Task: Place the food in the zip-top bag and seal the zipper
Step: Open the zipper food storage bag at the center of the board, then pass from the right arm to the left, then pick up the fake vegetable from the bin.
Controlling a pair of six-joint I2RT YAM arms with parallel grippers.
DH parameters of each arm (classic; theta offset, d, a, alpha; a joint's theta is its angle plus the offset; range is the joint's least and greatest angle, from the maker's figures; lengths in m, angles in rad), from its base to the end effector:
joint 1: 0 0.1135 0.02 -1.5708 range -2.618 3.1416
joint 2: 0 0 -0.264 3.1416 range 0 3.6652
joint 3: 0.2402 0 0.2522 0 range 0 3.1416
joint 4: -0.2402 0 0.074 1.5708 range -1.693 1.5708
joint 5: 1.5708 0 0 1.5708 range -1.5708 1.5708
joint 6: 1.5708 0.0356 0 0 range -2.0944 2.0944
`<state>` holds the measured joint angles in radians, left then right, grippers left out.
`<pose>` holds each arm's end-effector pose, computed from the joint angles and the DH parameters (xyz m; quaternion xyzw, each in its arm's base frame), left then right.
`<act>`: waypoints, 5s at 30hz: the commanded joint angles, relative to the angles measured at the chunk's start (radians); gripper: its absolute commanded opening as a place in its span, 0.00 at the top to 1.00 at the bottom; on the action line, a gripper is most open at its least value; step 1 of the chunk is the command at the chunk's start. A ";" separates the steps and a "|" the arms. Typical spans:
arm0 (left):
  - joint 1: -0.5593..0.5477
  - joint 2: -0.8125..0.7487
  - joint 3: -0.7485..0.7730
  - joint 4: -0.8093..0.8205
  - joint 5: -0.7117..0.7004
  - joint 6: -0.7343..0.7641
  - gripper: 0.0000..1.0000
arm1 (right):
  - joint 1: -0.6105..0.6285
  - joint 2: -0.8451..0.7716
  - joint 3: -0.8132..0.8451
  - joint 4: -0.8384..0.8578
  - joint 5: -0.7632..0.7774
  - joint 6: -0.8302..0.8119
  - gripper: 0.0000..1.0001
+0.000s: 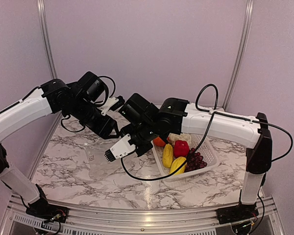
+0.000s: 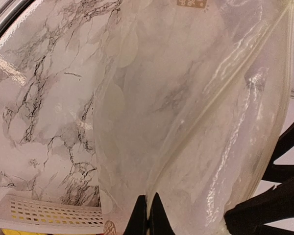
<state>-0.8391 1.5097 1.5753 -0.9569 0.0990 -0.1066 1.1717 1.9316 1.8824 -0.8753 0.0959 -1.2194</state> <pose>0.2066 -0.2353 0.3678 0.3526 0.8733 -0.1931 0.2751 0.1690 0.3919 0.3210 -0.8757 0.3613 -0.0530 0.3160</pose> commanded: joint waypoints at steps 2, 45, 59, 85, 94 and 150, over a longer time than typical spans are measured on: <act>0.000 0.016 -0.015 -0.026 -0.002 0.007 0.46 | 0.011 -0.034 0.016 -0.005 -0.007 0.015 1.00; 0.053 0.028 0.038 0.009 0.061 0.005 0.36 | 0.005 -0.078 -0.037 0.004 0.020 0.035 0.94; 0.020 -0.019 0.031 -0.001 0.046 0.025 0.36 | 0.005 -0.074 -0.037 -0.002 0.011 0.038 0.94; 0.051 0.097 0.109 -0.024 -0.295 -0.012 1.00 | -0.002 -0.106 -0.055 -0.046 -0.022 0.054 0.95; 0.060 0.082 0.110 0.034 -0.327 0.007 1.00 | -0.101 -0.144 0.044 -0.018 -0.333 0.223 0.73; -0.017 0.101 -0.098 0.313 -0.399 -0.096 1.00 | -0.708 -0.238 -0.513 0.070 -0.499 0.598 0.60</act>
<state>-0.8532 1.6215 1.4662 -0.6502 -0.3119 -0.1875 0.4667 1.7359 1.2724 -0.7258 -0.3592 -0.6075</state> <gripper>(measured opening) 0.012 0.509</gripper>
